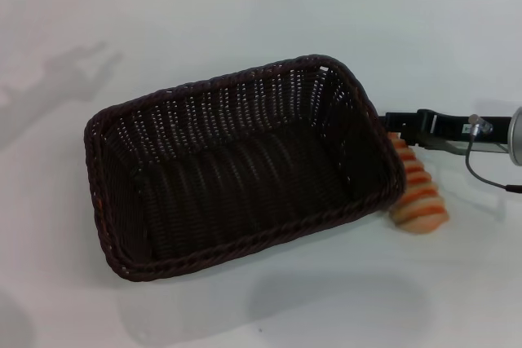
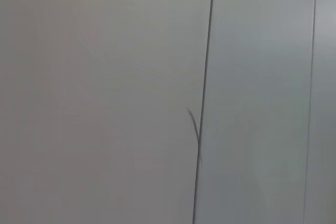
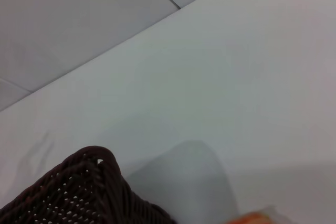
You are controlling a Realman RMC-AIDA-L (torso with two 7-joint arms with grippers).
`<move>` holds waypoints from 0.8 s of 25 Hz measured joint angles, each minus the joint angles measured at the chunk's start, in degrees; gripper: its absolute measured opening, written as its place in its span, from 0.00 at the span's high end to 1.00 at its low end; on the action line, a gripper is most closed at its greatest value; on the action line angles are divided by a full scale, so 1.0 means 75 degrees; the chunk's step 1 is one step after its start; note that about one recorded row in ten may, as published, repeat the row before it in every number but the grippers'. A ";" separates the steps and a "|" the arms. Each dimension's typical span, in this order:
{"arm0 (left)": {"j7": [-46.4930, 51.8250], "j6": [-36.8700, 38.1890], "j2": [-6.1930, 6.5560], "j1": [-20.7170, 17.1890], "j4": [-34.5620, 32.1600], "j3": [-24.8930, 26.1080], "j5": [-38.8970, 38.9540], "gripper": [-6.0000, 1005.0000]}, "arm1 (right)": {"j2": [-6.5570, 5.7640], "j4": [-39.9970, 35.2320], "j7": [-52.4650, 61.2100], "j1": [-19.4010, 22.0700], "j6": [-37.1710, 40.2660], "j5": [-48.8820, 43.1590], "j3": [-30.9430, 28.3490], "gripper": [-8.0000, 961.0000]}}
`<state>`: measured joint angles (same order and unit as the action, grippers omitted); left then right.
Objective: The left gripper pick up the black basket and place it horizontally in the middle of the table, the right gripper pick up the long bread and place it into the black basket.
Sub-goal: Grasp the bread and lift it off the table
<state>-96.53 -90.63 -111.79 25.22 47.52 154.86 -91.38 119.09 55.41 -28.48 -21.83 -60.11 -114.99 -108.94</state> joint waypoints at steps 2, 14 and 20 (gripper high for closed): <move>-0.0002 -0.0005 0.0003 0.0000 0.0003 0.0000 0.0032 0.64 | 0.0000 -0.0025 0.0000 -0.0030 -0.0001 0.0000 0.0042 0.30; -0.0008 -0.0043 0.0038 0.0000 0.0005 0.0000 0.0083 0.64 | 0.0000 -0.0213 0.0000 -0.0167 0.0063 -0.0003 0.0067 0.31; -0.0016 -0.0045 0.0038 0.0000 0.0005 0.0000 0.0126 0.64 | -0.0001 -0.0221 0.0000 -0.0194 0.0079 -0.0017 0.0079 0.54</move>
<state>-96.65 -90.97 -111.51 25.22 47.55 154.86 -90.43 119.09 53.76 -28.48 -23.28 -59.52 -115.12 -108.34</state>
